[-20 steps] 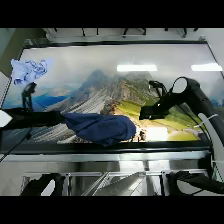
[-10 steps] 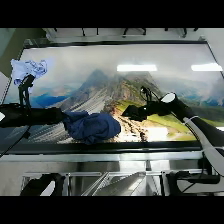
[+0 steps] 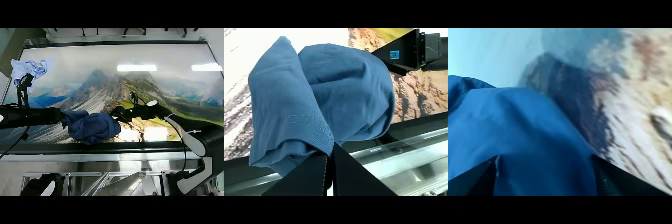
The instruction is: Fold the shirts.
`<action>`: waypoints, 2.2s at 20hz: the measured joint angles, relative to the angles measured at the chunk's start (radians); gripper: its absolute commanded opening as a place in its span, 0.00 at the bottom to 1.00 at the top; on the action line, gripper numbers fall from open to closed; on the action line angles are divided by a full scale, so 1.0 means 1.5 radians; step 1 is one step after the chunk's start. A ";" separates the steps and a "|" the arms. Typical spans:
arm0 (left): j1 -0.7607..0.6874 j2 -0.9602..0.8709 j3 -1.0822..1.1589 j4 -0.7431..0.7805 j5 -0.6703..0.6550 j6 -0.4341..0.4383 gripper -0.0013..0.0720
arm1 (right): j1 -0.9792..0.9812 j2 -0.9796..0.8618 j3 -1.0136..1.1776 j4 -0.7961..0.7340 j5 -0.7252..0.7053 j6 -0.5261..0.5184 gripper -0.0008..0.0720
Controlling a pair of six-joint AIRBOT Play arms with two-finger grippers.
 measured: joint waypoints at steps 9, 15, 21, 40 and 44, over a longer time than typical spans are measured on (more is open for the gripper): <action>0.001 0.000 0.000 0.057 0.010 0.013 0.04 | -0.031 0.065 0.048 -0.068 0.050 0.040 0.03; 0.006 0.029 0.001 0.070 0.068 0.025 0.04 | -0.113 0.302 0.051 -0.314 0.133 0.168 0.03; 0.060 0.120 0.024 0.071 0.102 0.028 0.04 | -0.221 0.587 0.125 -0.464 0.170 0.245 0.03; 0.030 -0.156 0.449 -0.041 -0.077 0.107 0.04 | -0.278 0.623 0.309 -0.625 0.354 0.293 0.03; -0.057 -0.338 0.416 -0.017 0.015 0.180 0.04 | -0.266 0.549 0.153 -0.612 0.266 0.297 0.03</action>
